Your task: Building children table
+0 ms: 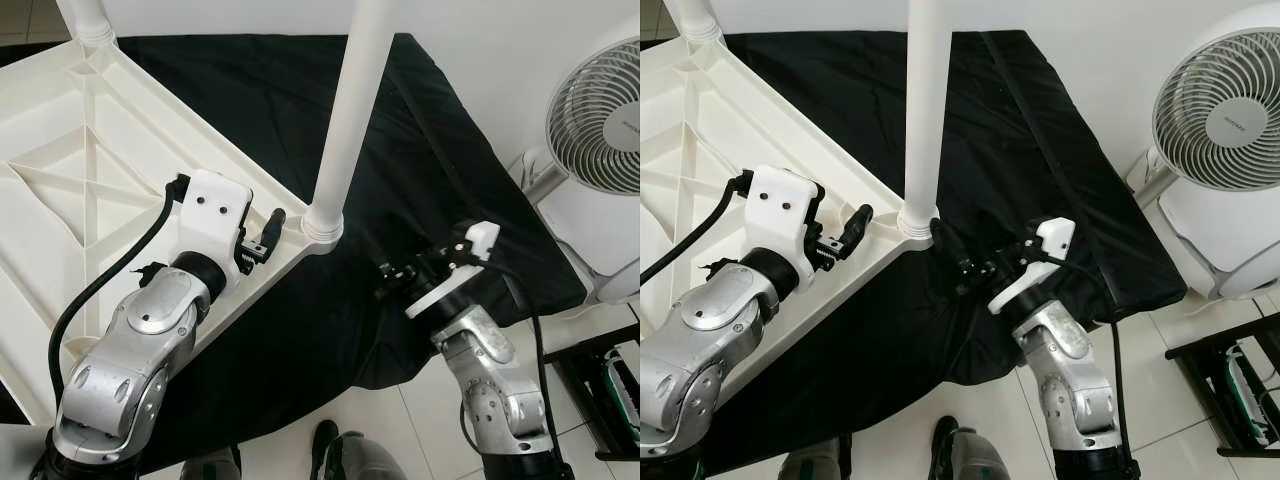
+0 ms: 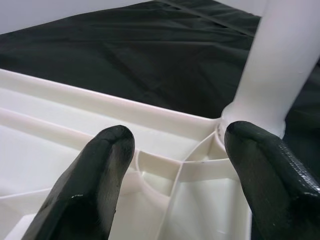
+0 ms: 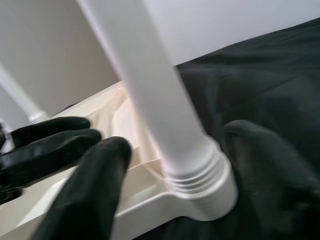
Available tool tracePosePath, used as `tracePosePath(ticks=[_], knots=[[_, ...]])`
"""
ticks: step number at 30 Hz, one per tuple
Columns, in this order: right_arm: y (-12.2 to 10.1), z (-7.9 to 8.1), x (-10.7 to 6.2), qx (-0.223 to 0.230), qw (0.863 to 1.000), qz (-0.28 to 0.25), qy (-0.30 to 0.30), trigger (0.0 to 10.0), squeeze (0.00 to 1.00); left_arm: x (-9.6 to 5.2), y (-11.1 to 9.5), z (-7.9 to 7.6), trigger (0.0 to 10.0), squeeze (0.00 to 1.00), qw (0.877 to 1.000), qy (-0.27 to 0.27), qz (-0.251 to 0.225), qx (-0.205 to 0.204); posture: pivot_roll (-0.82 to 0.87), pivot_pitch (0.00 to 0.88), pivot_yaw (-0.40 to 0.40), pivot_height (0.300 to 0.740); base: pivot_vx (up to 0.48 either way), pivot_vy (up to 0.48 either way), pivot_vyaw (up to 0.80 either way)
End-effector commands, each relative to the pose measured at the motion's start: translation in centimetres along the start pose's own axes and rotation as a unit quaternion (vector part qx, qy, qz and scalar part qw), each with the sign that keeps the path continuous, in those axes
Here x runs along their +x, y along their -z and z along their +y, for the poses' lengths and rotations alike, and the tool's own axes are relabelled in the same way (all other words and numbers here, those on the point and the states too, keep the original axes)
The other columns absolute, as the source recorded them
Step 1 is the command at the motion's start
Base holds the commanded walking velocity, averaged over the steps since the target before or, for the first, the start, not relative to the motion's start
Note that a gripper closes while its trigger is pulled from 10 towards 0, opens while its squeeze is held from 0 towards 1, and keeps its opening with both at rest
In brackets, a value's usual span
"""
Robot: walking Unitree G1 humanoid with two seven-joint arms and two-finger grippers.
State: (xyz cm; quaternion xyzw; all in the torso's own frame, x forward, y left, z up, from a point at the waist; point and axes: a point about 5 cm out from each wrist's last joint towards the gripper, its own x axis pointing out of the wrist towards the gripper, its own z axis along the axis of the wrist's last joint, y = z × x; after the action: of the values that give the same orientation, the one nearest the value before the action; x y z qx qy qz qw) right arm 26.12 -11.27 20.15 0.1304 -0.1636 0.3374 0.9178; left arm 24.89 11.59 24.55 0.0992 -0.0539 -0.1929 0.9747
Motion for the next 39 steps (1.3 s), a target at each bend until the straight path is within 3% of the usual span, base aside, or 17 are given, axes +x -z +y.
tracePosePath(ticks=[1,5,6,7,13,14,17,22,24,34,39], knots=[[0.3,0.5,-0.3,0.009,1.0,0.012,-0.02,0.0,0.0,-0.5,-0.4,-1.3,10.0,0.0,0.994,0.11,-0.017,-0.002,0.19,0.235,-0.129,0.74,0.0,0.0,0.0],[0.9,1.0,0.1,0.015,0.998,0.029,-0.056,0.0,0.0,-0.7,-1.0,-1.8,10.0,0.0,0.992,0.12,-0.032,-0.015,0.19,0.235,-0.138,0.74,0.0,0.0,0.0],[1.2,1.1,0.3,0.012,0.997,0.039,-0.072,8.5,0.0,-0.8,-1.2,-2.2,10.0,0.0,0.991,0.128,-0.039,-0.023,0.2,0.235,-0.14,0.74,0.0,0.0,0.0],[1.4,1.2,0.5,0.014,0.995,0.049,-0.089,10.0,0.0,-1.0,-1.4,-2.5,10.0,0.0,0.989,0.139,-0.044,-0.03,0.2,0.236,-0.145,0.74,0.0,0.0,0.0],[1.5,0.9,1.0,0.012,0.992,0.061,-0.109,10.0,0.0,-1.6,-1.7,-3.2,10.0,0.0,0.983,0.166,-0.051,-0.053,0.21,0.238,-0.15,0.74,0.0,0.0,0.0],[1.6,0.3,1.4,0.006,0.992,0.064,-0.113,10.0,0.0,-2.1,-1.6,-3.5,10.0,0.0,0.98,0.176,-0.05,-0.074,0.21,0.244,-0.155,0.74,0.0,0.0,0.0],[1.5,-1.2,2.5,-0.013,0.991,0.068,-0.114,10.0,0.0,-2.8,-1.4,-3.6,10.0,0.0,0.978,0.164,-0.043,-0.123,0.21,0.252,-0.157,0.74,0.0,0.0,0.0],[1.3,-2.4,3.6,-0.027,0.991,0.068,-0.114,10.0,0.0,-3.6,-1.3,-3.6,10.0,0.0,0.975,0.149,-0.043,-0.16,0.23,0.257,-0.162,0.74,0.0,0.0,0.0],[1.1,-2.9,4.6,-0.033,0.991,0.063,-0.117,10.0,0.0,-4.1,-1.3,-2.9,10.0,0.0,0.973,0.121,-0.052,-0.188,0.24,0.261,-0.167,0.74,0.0,0.0,0.0],[1.1,-3.4,7.1,-0.031,0.99,0.05,-0.128,10.0,0.0,-5.6,-1.1,-2.6,10.0,0.0,0.964,0.106,-0.058,-0.235,0.26,0.273,-0.177,0.74,0.0,0.0,0.0],[1.0,-5.1,8.3,-0.038,0.995,0.039,-0.083,10.0,0.0,-6.9,-1.5,-2.5,10.0,0.0,0.953,0.126,-0.071,-0.264,0.27,0.278,-0.18,0.74,0.0,0.0,0.0]])
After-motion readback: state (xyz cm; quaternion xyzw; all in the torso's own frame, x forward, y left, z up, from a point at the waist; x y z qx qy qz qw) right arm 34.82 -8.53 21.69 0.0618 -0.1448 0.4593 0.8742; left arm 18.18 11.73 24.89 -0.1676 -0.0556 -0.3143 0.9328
